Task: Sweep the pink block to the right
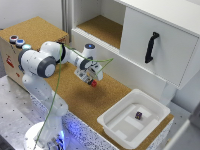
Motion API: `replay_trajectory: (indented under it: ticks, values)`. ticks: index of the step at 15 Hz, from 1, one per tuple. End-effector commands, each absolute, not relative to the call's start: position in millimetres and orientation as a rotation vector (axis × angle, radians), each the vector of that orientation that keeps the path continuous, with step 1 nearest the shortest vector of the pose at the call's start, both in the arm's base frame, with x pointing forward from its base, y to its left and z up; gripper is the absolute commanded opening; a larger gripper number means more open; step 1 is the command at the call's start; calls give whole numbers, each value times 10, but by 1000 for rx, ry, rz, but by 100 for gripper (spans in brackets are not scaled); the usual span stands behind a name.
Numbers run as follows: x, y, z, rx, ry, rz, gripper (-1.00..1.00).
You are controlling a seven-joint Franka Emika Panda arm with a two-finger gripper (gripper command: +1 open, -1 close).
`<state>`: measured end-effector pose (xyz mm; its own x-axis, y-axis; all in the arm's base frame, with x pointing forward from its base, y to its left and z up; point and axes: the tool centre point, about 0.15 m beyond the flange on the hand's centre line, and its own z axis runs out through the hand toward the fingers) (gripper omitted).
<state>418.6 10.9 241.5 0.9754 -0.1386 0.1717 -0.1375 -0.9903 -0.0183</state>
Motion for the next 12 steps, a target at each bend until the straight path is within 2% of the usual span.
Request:
replay_trajectory:
  ticks: [1,4,12]
  values:
    - [4028,-41,2895,-3103,241,-229,100]
    - [3770,-127,3315,-3088,234,-276,100]
    - [3770,-127,3315,-3088,234,-276,100]
